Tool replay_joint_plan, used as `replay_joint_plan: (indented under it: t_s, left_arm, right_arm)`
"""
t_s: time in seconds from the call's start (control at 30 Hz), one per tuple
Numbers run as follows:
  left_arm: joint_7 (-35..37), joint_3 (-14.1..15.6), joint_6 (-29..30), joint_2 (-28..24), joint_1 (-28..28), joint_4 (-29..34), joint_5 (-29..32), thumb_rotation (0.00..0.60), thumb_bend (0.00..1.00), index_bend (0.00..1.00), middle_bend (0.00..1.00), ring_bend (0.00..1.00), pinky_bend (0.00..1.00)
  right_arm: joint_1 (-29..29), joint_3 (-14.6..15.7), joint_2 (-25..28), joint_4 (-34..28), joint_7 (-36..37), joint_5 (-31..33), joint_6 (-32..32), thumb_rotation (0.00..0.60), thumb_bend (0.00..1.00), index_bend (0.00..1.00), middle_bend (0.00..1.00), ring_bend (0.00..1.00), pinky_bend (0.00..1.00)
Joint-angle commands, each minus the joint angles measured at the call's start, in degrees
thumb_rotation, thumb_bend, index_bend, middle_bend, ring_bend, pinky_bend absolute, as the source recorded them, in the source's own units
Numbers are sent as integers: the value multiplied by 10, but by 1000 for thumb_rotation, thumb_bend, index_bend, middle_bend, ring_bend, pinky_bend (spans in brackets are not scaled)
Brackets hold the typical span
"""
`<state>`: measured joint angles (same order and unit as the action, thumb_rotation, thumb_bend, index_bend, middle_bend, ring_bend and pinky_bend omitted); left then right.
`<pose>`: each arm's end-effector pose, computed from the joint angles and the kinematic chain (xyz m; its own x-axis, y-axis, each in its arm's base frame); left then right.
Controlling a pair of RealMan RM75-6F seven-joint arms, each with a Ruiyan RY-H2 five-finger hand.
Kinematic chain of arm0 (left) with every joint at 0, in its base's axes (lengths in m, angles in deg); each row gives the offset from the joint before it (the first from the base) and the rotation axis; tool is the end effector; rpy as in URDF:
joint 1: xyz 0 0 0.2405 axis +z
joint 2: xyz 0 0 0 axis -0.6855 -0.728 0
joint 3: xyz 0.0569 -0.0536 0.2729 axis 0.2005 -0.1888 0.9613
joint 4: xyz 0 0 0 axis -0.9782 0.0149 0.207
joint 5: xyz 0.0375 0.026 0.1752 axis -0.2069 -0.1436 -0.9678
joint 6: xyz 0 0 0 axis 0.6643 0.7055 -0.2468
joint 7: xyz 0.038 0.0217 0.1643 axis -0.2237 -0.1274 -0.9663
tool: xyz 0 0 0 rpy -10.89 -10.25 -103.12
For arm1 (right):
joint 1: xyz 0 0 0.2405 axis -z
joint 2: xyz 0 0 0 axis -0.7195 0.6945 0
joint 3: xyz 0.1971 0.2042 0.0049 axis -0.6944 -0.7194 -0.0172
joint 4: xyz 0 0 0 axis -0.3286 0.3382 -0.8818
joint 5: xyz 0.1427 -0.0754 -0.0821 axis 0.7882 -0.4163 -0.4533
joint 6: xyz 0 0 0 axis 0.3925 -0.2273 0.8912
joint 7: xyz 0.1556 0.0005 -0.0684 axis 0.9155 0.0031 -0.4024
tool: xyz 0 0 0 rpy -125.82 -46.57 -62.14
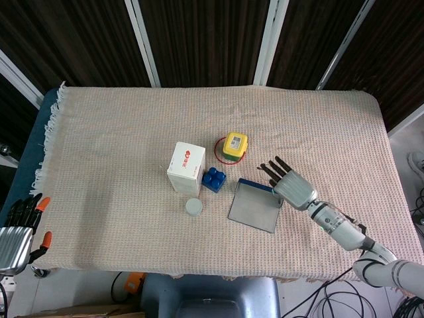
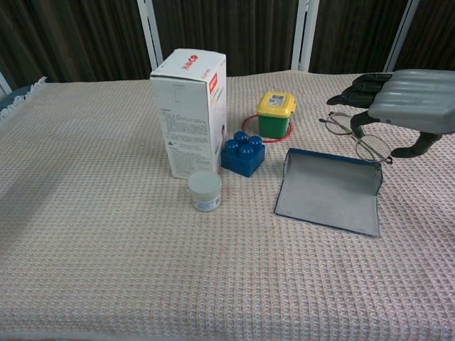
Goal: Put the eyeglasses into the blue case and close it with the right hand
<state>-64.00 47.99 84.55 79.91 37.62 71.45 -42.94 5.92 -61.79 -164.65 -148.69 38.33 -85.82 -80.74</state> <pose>-0.3205 0.2046 0.1936 0.4898 0.0114 0.8717 0.8696 -0.0775 -0.4876 -0.2278 -0.3736 0.0704 0.9203 0.1464 0.3628 -0.2140 -0.5880 0.7801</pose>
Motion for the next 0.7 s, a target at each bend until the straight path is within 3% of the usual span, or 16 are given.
replay_joint_plan:
  t_s: [0.03,0.33,0.7]
  left_arm:
    - [0,0,1,0,1,0,0,600,450,0,0,0,30]
    - [1,-1,-2,0,-1,0,2,600,450,0,0,0,30]
    - [6,-1,-4,-1,-2,-2,2,600,450,0,0,0,30]
  right_arm:
    - [-12,18,7,-19,-13,-42,-10,600,402,617,0,0,0]
    - [-58,44,-14,29,-12,-151,-30,600,402,609,0,0,0]
    - [-106,82,-37,111,44,-244,-64,600,402,563,0,0,0]
